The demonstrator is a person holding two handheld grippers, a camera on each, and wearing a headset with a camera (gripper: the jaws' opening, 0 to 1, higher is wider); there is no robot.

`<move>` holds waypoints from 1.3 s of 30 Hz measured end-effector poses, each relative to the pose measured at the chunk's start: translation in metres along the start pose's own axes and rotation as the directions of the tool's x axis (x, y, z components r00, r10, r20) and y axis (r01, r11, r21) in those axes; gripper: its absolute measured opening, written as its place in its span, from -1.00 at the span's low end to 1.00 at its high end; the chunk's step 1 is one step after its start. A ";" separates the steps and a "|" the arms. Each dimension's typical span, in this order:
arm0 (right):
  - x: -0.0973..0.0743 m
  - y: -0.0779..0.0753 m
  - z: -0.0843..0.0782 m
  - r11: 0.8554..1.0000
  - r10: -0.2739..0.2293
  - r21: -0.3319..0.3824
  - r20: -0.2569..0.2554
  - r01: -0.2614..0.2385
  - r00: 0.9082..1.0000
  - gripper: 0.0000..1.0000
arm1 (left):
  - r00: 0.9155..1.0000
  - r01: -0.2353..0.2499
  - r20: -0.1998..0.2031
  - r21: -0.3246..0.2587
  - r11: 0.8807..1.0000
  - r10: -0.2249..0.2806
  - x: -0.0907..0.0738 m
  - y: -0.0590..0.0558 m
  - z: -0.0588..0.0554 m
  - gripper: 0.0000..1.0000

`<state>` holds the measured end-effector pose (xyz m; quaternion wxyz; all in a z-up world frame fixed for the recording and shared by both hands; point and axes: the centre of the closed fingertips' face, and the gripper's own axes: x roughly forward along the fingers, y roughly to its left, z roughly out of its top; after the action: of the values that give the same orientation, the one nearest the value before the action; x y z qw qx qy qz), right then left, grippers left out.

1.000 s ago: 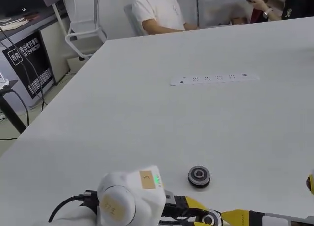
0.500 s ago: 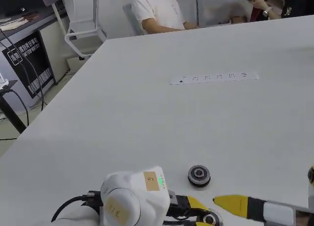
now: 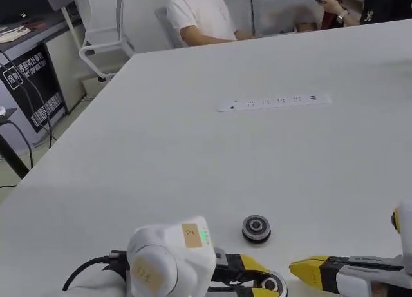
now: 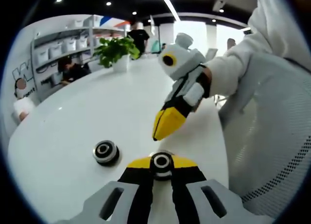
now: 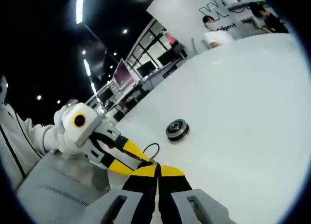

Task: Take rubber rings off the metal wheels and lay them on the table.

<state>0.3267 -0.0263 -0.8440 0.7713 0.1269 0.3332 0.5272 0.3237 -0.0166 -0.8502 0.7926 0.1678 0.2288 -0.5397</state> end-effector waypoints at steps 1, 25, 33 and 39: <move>0.001 -0.001 -0.002 0.999 -0.008 -0.039 -0.015 0.008 1.000 -1.00 | 1.000 0.000 0.001 -0.002 1.000 0.000 0.000 0.000 0.000 -0.74; 0.015 0.006 -0.027 0.900 -0.030 -0.433 -0.181 -0.052 0.983 -0.66 | 1.000 0.001 0.011 -0.010 1.000 -0.001 -0.001 0.000 0.001 -0.74; 0.013 -0.002 -0.021 0.874 -0.066 -0.486 -0.180 -0.030 0.981 -1.00 | 1.000 -0.001 0.014 -0.020 1.000 0.001 -0.001 0.000 0.000 -0.74; 0.012 -0.005 -0.020 0.910 -0.080 -0.414 -0.184 -0.004 0.980 -1.00 | 1.000 -0.003 0.016 -0.022 1.000 0.003 -0.002 0.000 0.000 -0.74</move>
<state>0.3200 -0.0204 -0.8662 0.7540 -0.0978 0.2917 0.5803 0.3229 -0.0155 -0.8491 0.7970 0.1552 0.2280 -0.5374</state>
